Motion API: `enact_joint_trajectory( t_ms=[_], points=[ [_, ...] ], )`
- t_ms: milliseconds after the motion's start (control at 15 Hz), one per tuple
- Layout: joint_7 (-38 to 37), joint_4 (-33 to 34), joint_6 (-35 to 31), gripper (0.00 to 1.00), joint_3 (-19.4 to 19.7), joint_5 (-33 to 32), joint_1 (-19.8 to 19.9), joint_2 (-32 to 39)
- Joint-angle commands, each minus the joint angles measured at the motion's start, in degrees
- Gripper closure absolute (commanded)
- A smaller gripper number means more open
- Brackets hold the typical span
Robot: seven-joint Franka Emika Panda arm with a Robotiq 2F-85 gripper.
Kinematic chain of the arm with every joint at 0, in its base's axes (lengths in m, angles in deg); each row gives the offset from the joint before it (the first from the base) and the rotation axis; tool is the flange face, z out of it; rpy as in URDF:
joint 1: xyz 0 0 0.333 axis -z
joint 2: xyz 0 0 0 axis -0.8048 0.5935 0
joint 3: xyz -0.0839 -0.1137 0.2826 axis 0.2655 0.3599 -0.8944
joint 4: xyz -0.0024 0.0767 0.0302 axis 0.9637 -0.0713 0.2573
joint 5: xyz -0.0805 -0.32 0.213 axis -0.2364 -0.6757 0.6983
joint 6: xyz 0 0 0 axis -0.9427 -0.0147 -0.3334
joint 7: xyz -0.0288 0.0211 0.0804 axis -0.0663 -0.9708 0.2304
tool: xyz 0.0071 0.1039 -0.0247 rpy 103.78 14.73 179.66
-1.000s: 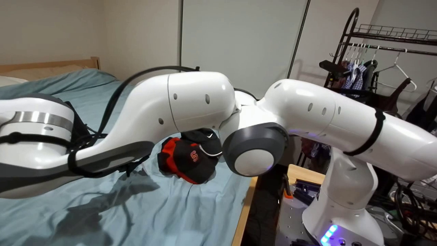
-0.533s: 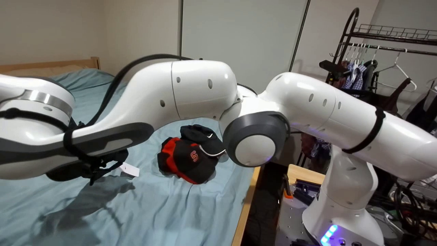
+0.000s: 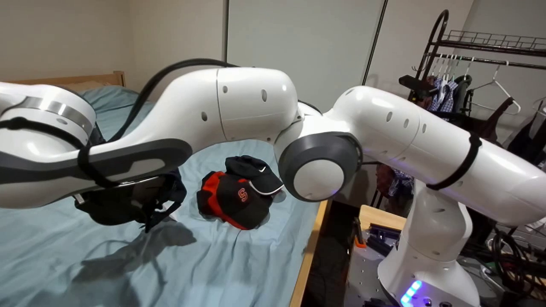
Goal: Take the blue cap on the left and put it on the pile of caps
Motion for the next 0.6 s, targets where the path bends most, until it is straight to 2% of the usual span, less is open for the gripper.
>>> enact_joint_trajectory(
  t_ms=[0,400,533],
  points=[
    [-0.11,-0.01,0.45,0.93,0.07,0.0,0.0,-0.1],
    [0.08,-0.37,0.61,0.95,-0.02,-0.02,-0.28,-0.49],
    [-1.02,-1.67,3.81,0.95,-0.12,0.31,-0.96,-2.59]
  ],
)
